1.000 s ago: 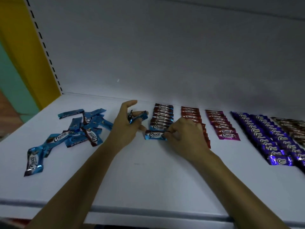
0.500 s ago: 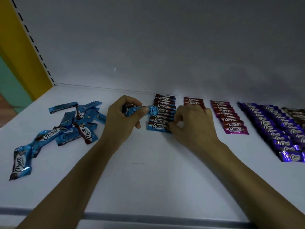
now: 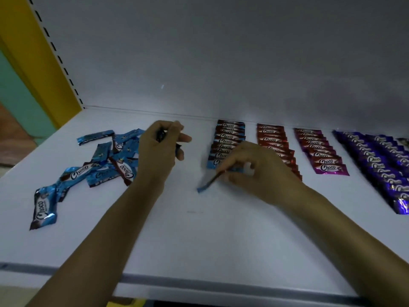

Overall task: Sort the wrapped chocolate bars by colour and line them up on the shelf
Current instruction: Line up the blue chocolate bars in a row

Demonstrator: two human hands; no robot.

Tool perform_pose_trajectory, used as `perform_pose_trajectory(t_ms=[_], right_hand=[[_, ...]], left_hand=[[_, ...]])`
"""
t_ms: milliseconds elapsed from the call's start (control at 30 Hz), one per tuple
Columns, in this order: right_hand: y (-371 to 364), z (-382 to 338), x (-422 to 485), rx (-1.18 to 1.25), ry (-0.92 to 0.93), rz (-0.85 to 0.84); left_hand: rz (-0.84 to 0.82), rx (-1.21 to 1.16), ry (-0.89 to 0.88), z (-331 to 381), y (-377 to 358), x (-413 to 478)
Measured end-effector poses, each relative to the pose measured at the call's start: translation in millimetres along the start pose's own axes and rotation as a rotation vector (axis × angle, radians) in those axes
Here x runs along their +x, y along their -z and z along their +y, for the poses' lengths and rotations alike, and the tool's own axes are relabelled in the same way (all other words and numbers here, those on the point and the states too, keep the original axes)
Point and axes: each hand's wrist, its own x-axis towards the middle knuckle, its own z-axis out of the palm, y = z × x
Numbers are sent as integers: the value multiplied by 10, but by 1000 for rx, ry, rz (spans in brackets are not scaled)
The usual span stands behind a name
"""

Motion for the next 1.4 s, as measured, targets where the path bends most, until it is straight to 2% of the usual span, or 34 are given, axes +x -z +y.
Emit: perform_pose_trajectory(t_ms=[67,300,467,633,767,833,933,1067,1233,1400], right_hand=[[-51,40,-66,-162,75,-42],[-72,-103,-120,-205,33,-108],[-70,-246,-181,-651,-57,-81],[-41,-209,-66,-562,-75,-13],[-125,-111,87,-558,-70,77],[-163,-51,124,-546,-64,83],[-169,-29,137,-475,-47,123],[-248,-289,214,-84,-16,142],[-399,-337,400,-86,-27,115],[-283,-254,471,85,-150,184]], left_hand=[[8,8,4,8,-2,-22],[-80,58,10,47,-64,-91],[-59,50,132,7,-41,-41],[-83,-107,218,-2,-26,12],[-118,-530,457,10,9,58],[-104,-632,521,31,31,55],[-112,-677,565,72,0,13],[-125,-765,603,105,-30,-16],[-241,-840,609,102,-12,-40],[-357,-729,534,28,-33,-37]])
